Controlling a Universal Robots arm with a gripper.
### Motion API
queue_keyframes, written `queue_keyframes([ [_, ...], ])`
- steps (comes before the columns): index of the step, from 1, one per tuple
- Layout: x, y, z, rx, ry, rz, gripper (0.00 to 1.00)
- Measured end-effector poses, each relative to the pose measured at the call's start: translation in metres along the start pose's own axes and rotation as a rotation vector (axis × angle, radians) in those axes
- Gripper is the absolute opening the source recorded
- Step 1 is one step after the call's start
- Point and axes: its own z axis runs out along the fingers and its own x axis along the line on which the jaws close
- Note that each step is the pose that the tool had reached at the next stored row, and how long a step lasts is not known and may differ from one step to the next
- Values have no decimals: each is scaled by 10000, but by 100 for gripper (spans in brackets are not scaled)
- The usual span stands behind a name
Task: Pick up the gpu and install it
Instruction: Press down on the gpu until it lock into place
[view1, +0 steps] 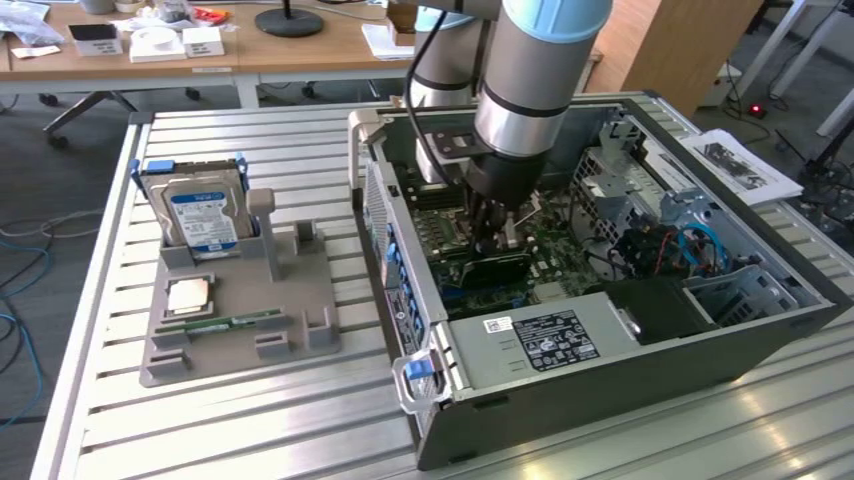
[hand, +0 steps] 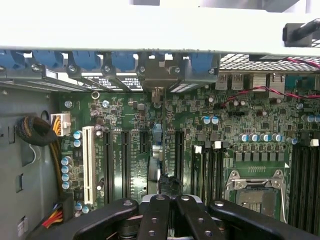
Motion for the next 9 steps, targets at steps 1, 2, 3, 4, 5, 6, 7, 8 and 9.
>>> queue_keyframes([
  [1, 0, 5, 2, 2, 0, -1, 11],
  [2, 0, 8, 3, 4, 0, -1, 11],
  [3, 0, 9, 3, 3, 0, -1, 11],
  [4, 0, 9, 4, 4, -1, -1, 11],
  [5, 0, 9, 4, 5, -2, -1, 11],
  [6, 0, 9, 4, 5, -2, 0, 11],
  [7, 0, 9, 4, 5, -2, 0, 11],
  [8, 0, 10, 4, 5, -2, 0, 11],
  [9, 0, 10, 4, 5, -2, 0, 11],
])
